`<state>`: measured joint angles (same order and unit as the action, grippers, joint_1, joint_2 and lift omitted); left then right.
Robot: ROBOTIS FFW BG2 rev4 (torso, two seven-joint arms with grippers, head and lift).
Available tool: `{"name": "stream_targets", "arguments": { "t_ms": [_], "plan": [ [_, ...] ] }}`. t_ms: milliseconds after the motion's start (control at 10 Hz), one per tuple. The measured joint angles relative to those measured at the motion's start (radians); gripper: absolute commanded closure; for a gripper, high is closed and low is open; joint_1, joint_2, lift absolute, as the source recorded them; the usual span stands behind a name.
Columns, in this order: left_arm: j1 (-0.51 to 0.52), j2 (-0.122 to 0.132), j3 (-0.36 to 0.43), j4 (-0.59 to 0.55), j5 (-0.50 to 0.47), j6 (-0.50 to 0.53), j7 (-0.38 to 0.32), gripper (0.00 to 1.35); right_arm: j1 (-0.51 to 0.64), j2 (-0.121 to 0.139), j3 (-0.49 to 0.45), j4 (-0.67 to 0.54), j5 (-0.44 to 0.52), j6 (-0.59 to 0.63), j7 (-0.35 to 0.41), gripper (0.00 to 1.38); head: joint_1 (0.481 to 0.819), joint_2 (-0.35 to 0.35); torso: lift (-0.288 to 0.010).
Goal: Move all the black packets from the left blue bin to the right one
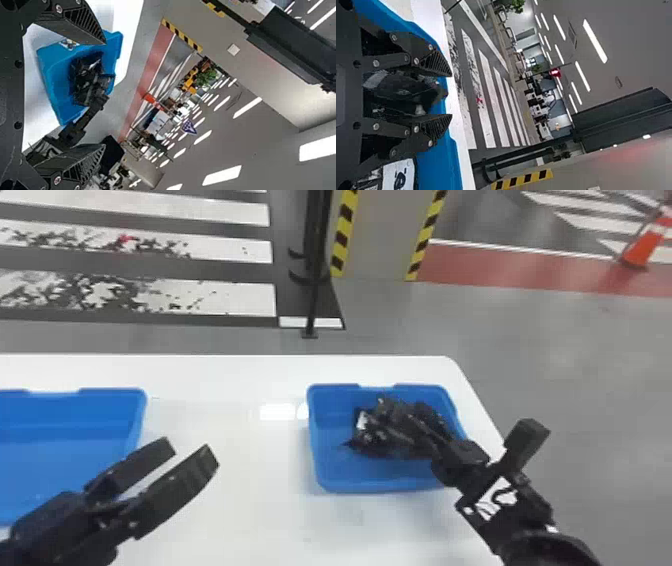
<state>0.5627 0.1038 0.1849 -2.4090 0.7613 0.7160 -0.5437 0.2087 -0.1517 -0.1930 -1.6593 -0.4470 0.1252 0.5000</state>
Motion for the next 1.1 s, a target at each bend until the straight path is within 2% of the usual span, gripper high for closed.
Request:
{"name": "stream_targets", "arguments": {
  "t_ms": [200, 500, 700, 900, 1100],
  "plan": [
    [0.036, -0.011, 0.041, -0.003, 0.013, -0.044, -0.012, 0.13, 0.071, 0.010, -0.009, -0.063, 0.001, -0.032, -0.006, 0.13, 0.695, -0.195, -0.138],
    [0.118, -0.013, 0.055, -0.007, -0.019, -0.242, -0.022, 0.13, 0.265, 0.059, -0.046, -0.258, 0.085, -0.148, -0.039, 0.13, 0.695, -0.183, -0.138],
    [0.194, -0.038, 0.095, -0.007, -0.114, -0.300, -0.011, 0.13, 0.406, 0.107, -0.041, -0.365, 0.140, -0.236, -0.058, 0.13, 0.695, -0.133, -0.138],
    [0.265, -0.092, 0.163, -0.011, -0.247, -0.361, 0.016, 0.13, 0.538, 0.146, -0.040, -0.477, 0.178, -0.316, -0.088, 0.14, 0.695, -0.070, -0.138],
    [0.318, -0.103, 0.231, -0.075, -0.388, -0.380, 0.045, 0.13, 0.639, 0.151, -0.030, -0.553, 0.188, -0.348, -0.115, 0.14, 0.695, 0.022, -0.138]
  ]
}}
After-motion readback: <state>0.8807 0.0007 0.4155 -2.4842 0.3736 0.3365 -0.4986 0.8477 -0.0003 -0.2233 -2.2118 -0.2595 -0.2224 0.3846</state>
